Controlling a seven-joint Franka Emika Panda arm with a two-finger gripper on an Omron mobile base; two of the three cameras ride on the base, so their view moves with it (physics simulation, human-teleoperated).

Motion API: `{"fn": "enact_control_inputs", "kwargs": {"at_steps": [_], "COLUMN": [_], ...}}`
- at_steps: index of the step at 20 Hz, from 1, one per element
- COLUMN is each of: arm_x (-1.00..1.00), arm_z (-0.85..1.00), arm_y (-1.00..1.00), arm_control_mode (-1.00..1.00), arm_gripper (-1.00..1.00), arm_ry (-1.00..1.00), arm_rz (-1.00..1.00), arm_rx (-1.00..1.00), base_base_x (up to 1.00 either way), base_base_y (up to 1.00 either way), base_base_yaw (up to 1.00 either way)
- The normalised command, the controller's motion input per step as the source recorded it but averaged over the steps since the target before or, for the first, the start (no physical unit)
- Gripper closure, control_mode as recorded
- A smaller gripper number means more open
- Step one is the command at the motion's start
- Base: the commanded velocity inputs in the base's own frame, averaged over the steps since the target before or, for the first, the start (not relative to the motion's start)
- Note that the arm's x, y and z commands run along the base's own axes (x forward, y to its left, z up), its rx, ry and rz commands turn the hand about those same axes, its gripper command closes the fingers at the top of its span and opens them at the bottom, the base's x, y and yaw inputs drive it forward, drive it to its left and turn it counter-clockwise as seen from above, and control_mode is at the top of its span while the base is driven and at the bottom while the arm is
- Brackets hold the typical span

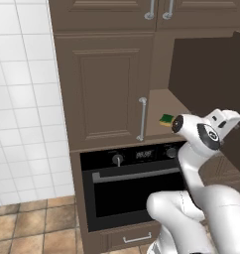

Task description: Open the cabinet. Pick the sponge and place it next to the sink. Then close the cabinet.

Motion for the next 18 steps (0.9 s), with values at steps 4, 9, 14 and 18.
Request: {"fn": "enact_control_inputs", "kwargs": {"at_steps": [4,9,14,18], "arm_x": [-0.06,-0.03,0.0,-0.05], "arm_z": [0.0,0.0,0.16,0.09], "arm_y": [0.7,0.4,0.26,0.28], "arm_control_mode": [-1.0,-1.0,-1.0,-1.0], "arm_gripper": [-1.0,-1.0,-1.0,-1.0], "arm_ry": [-0.24,-0.16,-0.07,0.0], "arm_rz": [0.0,0.0,0.01,0.08], "arm_rx": [0.09,0.11,0.15,0.19], "base_base_x": [0.0,0.0,0.0,0.0], "base_base_y": [0.0,0.0,0.0,0.0], "base_base_yaw": [0.0,0.0,0.0,0.0]}}
